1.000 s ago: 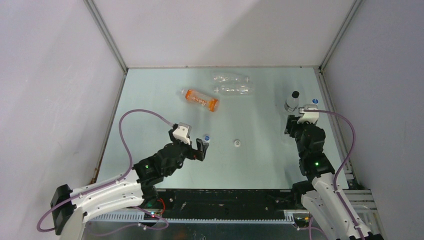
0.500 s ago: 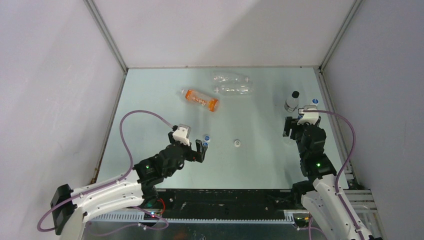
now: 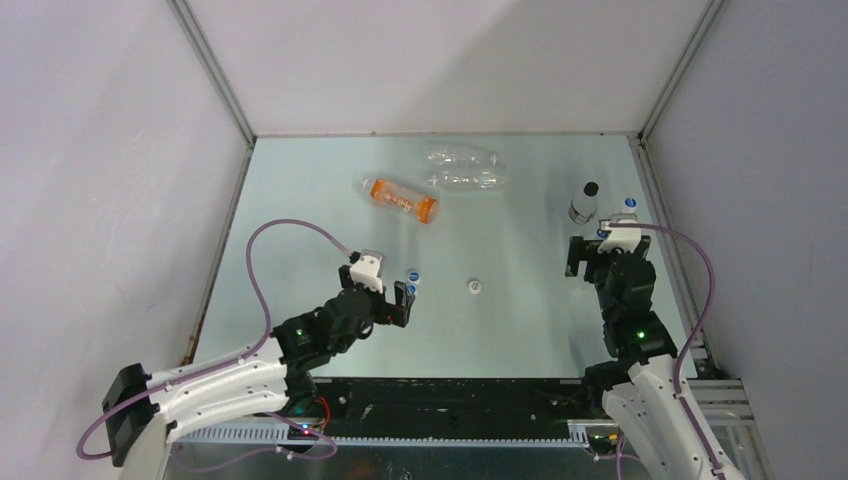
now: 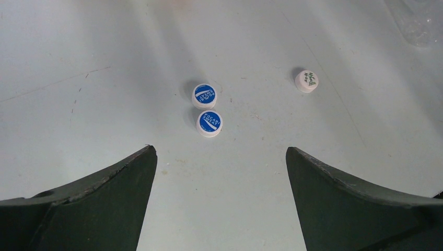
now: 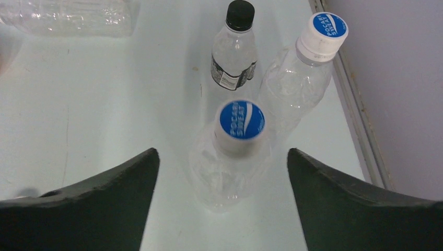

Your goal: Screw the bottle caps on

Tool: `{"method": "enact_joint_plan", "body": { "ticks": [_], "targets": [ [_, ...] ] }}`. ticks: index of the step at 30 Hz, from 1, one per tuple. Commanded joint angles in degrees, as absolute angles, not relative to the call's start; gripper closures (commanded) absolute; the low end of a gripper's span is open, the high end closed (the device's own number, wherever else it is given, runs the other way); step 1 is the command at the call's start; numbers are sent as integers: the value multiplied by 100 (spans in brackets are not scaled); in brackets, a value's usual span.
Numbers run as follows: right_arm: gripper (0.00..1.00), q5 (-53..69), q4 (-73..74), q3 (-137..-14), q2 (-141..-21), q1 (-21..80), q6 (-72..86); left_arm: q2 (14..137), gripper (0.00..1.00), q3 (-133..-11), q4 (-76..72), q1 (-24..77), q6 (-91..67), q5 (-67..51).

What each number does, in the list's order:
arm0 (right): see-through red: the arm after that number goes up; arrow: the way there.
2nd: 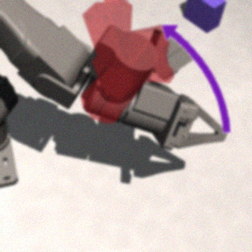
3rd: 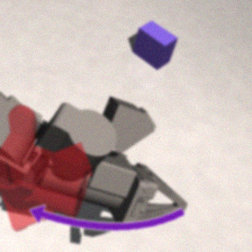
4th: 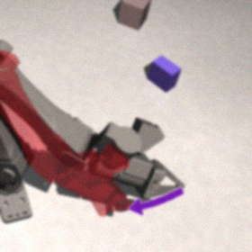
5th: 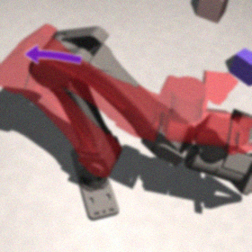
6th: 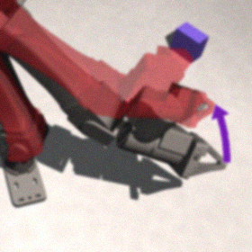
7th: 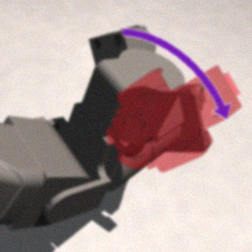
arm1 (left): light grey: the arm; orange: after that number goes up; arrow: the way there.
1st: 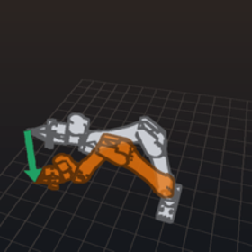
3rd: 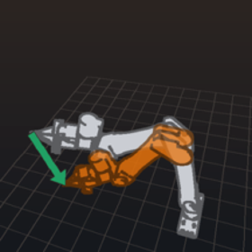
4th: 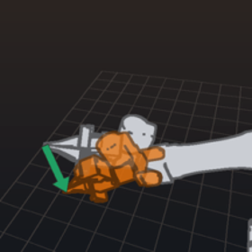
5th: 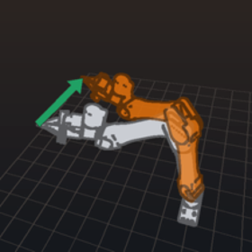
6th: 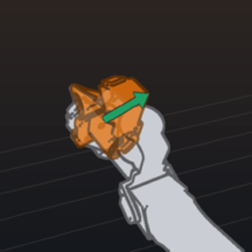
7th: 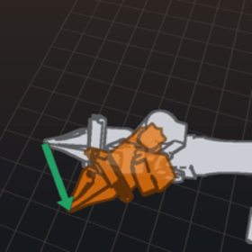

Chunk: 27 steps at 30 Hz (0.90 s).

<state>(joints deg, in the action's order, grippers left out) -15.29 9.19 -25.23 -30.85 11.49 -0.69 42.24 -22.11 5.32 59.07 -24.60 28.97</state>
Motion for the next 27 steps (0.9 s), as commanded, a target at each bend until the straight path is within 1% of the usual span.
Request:
{"method": "enact_joint_plan", "body": {
  "ticks": [1, 5, 10, 14, 16, 21, 24, 27],
  "targets": [
    [2, -1730, 1153, -2910, -2865, 1116, -79, 4223, 0, -2443, 484, 5897, -2476, 2949],
    [1, -1973, 1994, -3305, -2690, 1115, 280, 4192, 0, -2407, 443, 5897, -2362, 2979],
    [1, -1921, 3192, -4267, -2618, 1112, 891, 4176, 0, -2463, 493, 5897, -2472, 2943],
    [1, -1292, 3858, -4784, -2427, 1101, 367, 4286, 0, -2745, 712, 5890, -2484, 2966],
    [1, -1073, 3847, -4776, -2139, 1103, 217, 4349, 0, -2907, 795, 5880, -2567, 3039],
    [1, -728, 2818, -4232, -1092, 1099, -58, 4651, 0, -3368, 888, 5555, -3053, 2708],
    [1, -746, 2545, -4169, -950, 1096, -197, 4884, 0, -3629, 885, 5102, -3322, 2374],
    [1, -869, 2673, -4299, -1110, 1094, -163, 5351, 0, -4030, 834, 4661, -3698, 1900]
  ]
}}
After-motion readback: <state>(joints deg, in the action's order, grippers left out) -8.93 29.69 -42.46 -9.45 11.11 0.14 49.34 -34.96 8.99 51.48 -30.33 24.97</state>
